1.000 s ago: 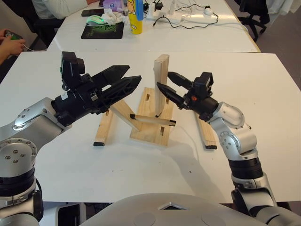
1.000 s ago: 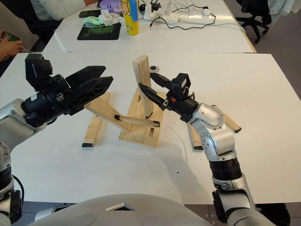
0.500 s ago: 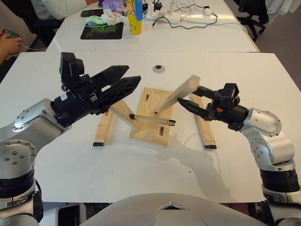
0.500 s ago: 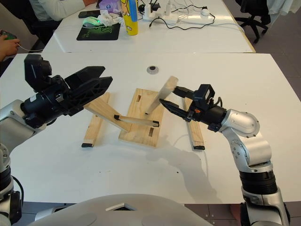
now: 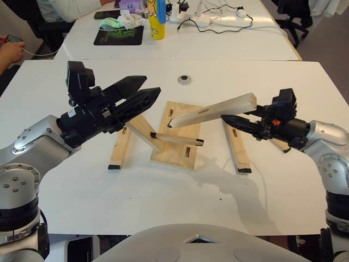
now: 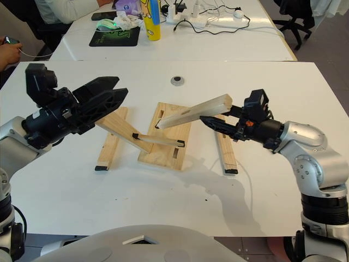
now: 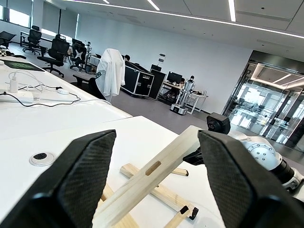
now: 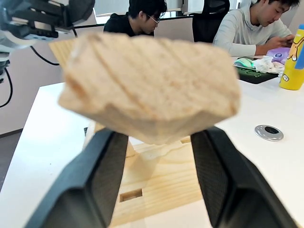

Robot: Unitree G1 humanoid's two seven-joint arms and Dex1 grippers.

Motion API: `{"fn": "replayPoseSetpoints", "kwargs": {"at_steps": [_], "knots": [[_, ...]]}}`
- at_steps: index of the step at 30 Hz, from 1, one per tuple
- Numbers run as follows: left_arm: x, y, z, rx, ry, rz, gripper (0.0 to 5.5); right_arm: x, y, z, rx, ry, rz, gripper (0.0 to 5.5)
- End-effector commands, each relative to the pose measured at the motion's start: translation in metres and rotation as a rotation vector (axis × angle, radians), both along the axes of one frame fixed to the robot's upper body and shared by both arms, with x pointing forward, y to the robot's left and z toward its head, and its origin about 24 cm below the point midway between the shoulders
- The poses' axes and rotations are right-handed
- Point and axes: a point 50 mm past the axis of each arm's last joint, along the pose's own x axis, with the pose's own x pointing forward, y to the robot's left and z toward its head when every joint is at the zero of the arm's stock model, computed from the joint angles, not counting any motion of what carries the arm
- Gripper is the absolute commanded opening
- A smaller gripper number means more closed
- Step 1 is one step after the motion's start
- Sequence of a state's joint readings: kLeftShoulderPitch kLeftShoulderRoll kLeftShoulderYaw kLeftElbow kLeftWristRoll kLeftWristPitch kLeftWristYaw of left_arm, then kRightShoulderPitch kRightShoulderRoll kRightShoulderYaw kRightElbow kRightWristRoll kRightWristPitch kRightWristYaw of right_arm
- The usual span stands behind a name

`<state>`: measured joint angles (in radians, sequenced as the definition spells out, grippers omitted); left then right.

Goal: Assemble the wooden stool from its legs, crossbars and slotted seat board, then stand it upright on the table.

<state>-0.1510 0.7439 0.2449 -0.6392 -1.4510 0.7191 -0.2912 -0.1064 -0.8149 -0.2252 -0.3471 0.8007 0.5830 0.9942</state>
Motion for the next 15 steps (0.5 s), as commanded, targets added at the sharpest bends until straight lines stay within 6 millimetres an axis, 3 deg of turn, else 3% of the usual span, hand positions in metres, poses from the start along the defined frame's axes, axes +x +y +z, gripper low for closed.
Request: {"fn": "replayPoseSetpoints", "kwargs": {"at_steps": [1, 5, 15], "knots": [[-0.002, 0.005, 0.000, 0.022, 0.007, 0.020, 3.18, -0.008, -0.022, 0.006, -0.093, 0.039, 0.003, 2.06], [-0.005, 0.008, -0.001, 0.022, 0.008, 0.045, 3.18, -0.020, -0.032, 0.010, -0.165, 0.087, 0.066, 2.06], [-0.008, 0.014, -0.002, 0.014, 0.011, 0.084, 3.18, -0.028, -0.022, 0.015, -0.199, 0.084, 0.173, 2.06]]}}
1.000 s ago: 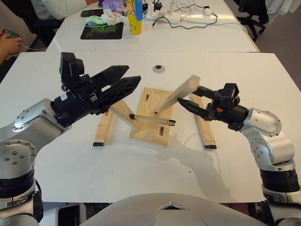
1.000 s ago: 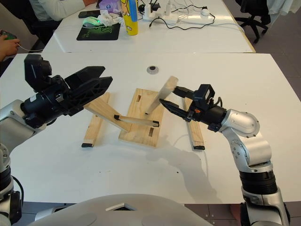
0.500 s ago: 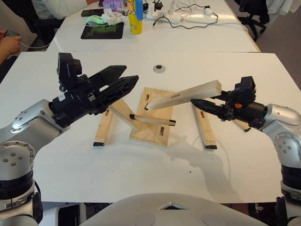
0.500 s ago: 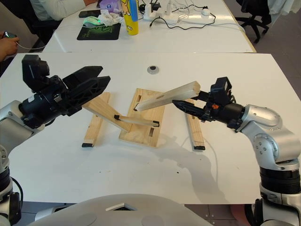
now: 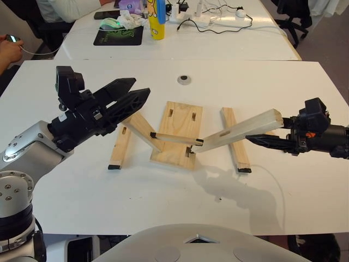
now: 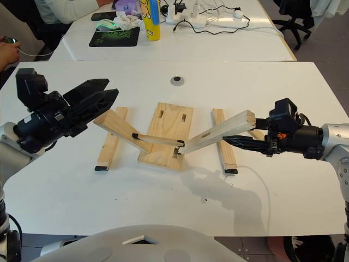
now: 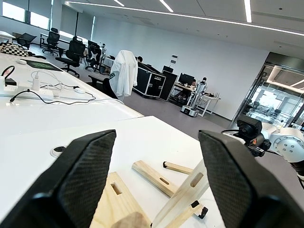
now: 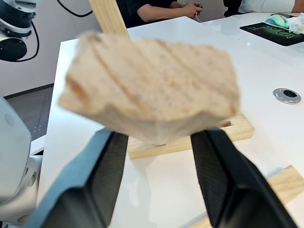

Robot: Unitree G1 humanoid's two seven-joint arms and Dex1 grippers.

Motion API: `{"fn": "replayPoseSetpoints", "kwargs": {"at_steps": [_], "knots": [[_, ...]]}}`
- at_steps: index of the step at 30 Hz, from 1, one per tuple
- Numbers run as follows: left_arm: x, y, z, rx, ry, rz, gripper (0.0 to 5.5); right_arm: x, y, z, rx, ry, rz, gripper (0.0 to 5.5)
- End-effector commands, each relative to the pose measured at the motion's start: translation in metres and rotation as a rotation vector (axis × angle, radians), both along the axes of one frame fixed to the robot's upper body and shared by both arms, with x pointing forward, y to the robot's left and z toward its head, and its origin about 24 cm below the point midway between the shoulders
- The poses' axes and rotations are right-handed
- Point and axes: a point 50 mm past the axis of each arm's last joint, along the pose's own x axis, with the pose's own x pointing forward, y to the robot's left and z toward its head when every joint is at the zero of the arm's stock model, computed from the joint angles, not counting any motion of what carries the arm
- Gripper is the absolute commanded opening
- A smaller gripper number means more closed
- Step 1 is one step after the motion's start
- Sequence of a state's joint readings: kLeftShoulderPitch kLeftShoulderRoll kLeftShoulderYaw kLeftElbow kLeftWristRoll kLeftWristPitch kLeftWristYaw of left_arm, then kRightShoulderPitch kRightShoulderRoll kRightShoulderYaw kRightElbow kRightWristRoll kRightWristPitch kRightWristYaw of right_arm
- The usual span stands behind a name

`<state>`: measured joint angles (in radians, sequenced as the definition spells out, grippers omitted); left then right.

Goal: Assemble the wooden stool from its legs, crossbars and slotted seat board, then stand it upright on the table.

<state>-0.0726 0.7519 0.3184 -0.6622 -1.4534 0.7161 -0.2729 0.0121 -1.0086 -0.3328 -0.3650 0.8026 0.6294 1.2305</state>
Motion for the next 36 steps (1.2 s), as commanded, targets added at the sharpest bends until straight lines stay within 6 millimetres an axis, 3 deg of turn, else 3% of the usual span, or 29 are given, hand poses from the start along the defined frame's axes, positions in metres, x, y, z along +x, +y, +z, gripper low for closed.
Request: {"fn": "replayPoseSetpoints", "kwargs": {"at_steps": [1, 9, 21, 36], "knots": [[-0.001, 0.001, 0.001, 0.007, -0.002, 0.007, 3.18, -0.002, 0.005, 0.003, -0.033, -0.028, 0.051, 2.06], [0.001, 0.002, 0.001, 0.012, -0.004, -0.007, 3.18, -0.002, 0.014, -0.008, -0.106, -0.101, 0.092, 2.06], [-0.004, 0.002, -0.003, 0.005, 0.001, 0.018, 3.18, 0.005, 0.005, 0.010, -0.159, -0.102, 0.146, 2.06], [-0.007, 0.001, -0.003, -0.011, -0.003, 0.049, 3.18, 0.007, 0.006, -0.003, -0.235, -0.075, 0.157, 2.06]]}}
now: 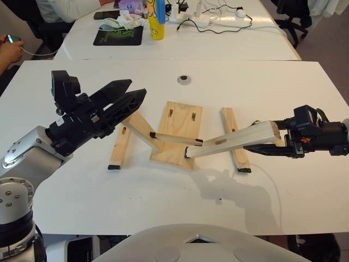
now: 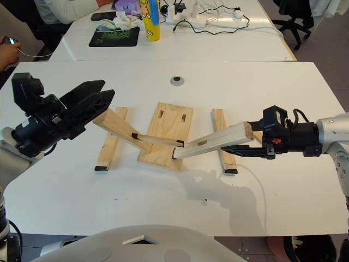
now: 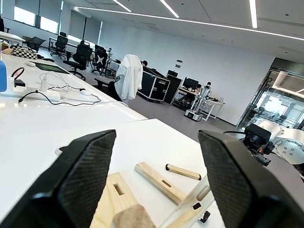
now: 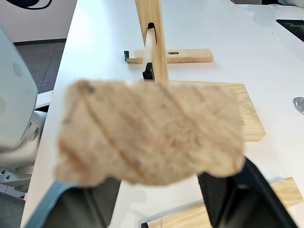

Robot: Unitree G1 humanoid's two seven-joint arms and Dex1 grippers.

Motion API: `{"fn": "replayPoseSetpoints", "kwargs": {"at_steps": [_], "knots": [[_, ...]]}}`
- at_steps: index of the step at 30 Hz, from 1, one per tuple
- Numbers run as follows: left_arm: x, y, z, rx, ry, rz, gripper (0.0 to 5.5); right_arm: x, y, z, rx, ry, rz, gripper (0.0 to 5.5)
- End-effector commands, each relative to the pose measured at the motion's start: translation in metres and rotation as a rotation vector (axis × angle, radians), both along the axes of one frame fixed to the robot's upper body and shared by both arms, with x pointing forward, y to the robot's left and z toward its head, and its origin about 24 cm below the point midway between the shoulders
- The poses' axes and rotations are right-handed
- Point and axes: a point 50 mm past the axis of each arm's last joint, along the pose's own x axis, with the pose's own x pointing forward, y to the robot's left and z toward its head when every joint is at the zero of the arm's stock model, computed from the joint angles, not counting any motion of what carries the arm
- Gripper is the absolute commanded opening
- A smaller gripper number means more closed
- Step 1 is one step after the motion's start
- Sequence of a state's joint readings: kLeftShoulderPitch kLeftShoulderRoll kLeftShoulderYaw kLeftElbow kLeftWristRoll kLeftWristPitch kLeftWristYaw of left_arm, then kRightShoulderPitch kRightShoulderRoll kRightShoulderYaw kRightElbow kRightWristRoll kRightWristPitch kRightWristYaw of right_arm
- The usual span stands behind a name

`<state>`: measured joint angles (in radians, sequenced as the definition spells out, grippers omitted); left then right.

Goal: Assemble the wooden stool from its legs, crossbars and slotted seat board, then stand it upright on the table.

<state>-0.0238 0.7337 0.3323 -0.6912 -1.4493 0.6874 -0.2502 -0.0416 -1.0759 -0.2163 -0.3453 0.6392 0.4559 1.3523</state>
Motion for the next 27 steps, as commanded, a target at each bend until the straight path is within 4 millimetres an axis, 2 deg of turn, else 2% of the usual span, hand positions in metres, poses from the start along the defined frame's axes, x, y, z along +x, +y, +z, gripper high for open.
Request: {"fn": "replayPoseSetpoints", "kwargs": {"at_steps": [1, 12, 22, 27], "knots": [[-0.002, -0.001, 0.000, 0.008, -0.005, 0.012, 3.18, 0.001, 0.000, -0.003, -0.042, 0.012, -0.011, 2.06], [-0.013, -0.006, -0.002, -0.015, -0.016, 0.069, 3.18, 0.010, -0.005, 0.011, -0.141, 0.037, 0.038, 2.06], [-0.024, -0.010, -0.007, -0.056, -0.030, 0.162, 3.18, 0.026, 0.005, 0.035, -0.208, 0.016, 0.114, 2.06], [-0.029, -0.012, -0.010, -0.076, -0.040, 0.214, 3.18, 0.037, 0.007, 0.039, -0.296, -0.023, 0.122, 2.06]]}}
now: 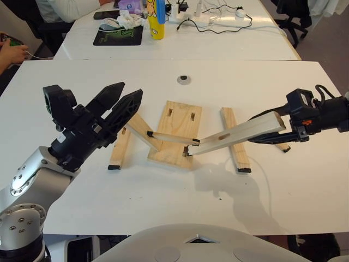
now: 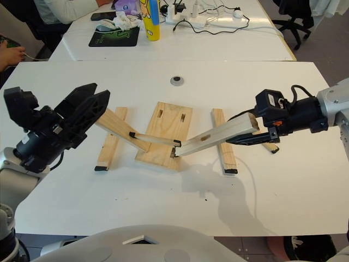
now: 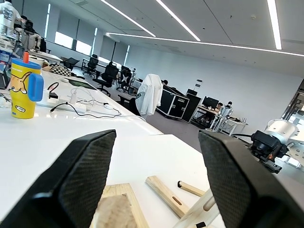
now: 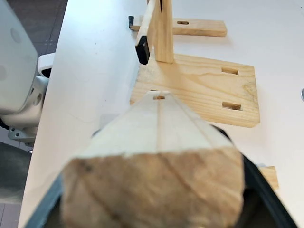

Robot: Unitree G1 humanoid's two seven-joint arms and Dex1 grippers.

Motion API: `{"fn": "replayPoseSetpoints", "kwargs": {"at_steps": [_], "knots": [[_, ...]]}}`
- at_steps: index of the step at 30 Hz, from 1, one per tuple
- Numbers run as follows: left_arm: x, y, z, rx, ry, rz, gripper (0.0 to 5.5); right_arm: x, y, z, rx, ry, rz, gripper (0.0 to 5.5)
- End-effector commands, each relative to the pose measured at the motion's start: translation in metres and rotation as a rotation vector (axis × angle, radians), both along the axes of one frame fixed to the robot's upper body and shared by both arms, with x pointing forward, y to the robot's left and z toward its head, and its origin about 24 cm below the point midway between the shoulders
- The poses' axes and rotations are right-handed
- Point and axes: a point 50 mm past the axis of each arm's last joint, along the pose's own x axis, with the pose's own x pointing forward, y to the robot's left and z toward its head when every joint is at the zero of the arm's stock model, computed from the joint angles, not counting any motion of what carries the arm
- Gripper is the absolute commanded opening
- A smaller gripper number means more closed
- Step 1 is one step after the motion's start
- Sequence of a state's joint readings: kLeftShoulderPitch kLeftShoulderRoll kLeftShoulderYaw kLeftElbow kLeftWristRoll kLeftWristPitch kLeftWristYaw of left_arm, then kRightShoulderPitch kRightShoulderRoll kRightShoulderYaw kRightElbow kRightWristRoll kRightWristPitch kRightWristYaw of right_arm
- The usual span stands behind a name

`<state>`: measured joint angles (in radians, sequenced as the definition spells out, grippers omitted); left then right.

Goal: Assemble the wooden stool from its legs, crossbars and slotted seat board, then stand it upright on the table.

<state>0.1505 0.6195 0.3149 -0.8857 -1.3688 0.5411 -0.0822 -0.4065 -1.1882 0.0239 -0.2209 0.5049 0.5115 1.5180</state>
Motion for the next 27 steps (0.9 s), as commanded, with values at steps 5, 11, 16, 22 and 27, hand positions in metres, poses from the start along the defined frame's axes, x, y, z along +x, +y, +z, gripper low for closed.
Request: {"fn": "replayPoseSetpoints", "kwargs": {"at_steps": [5, 11, 16, 22, 27], "knots": [[-0.006, -0.004, -0.005, -0.018, -0.015, 0.073, 3.18, 0.014, 0.007, 0.008, -0.075, -0.033, 0.003, 2.06], [-0.009, -0.008, -0.007, -0.039, -0.021, 0.097, 3.18, 0.015, 0.014, 0.026, -0.007, 0.032, 0.006, 2.06], [-0.010, -0.012, -0.009, -0.052, -0.023, 0.103, 3.18, 0.016, 0.013, 0.035, -0.017, 0.046, -0.014, 2.06], [-0.012, -0.013, -0.011, -0.062, -0.033, 0.140, 3.18, 0.017, 0.019, 0.035, -0.065, 0.023, -0.001, 2.06], [-0.013, -0.012, -0.012, -0.068, -0.045, 0.173, 3.18, 0.013, 0.025, 0.037, -0.077, 0.027, 0.012, 2.06]]}}
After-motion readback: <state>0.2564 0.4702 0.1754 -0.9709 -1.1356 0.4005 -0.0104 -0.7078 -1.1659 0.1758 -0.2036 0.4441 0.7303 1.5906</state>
